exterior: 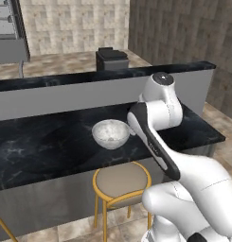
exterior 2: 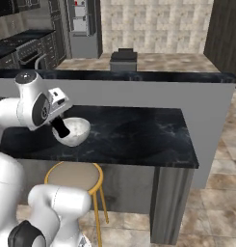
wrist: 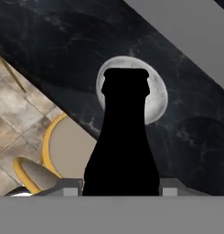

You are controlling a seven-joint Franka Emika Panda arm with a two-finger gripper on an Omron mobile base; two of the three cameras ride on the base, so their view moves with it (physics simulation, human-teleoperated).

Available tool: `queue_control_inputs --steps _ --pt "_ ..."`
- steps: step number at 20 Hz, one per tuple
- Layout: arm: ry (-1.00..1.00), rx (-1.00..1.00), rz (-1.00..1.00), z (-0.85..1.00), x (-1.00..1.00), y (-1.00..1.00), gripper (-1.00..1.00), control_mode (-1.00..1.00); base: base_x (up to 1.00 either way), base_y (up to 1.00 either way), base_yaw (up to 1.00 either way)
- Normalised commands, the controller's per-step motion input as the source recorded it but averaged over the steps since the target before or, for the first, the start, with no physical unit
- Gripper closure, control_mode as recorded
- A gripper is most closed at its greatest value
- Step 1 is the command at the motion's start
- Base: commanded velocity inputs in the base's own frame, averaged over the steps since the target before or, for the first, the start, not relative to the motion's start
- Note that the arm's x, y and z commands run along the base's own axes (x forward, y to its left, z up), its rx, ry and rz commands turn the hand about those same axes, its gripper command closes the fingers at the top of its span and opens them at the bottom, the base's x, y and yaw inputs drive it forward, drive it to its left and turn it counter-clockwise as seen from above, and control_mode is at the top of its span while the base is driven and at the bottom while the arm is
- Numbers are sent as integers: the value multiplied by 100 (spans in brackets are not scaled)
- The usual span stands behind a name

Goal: Open the fridge, grab two sodas, and place both sodas inside the bowl with ice on the dining counter.

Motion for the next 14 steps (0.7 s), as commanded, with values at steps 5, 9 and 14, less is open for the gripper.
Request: queue_control_inputs --steps 5,9,14 --pt "2 -7 14 -8 55 13 100 -100 0 0 0" --pt "0 -2 18 -24 55 7 100 -100 0 0 0" --pt "4 -1 16 -26 43 1 100 -100 0 0 0"
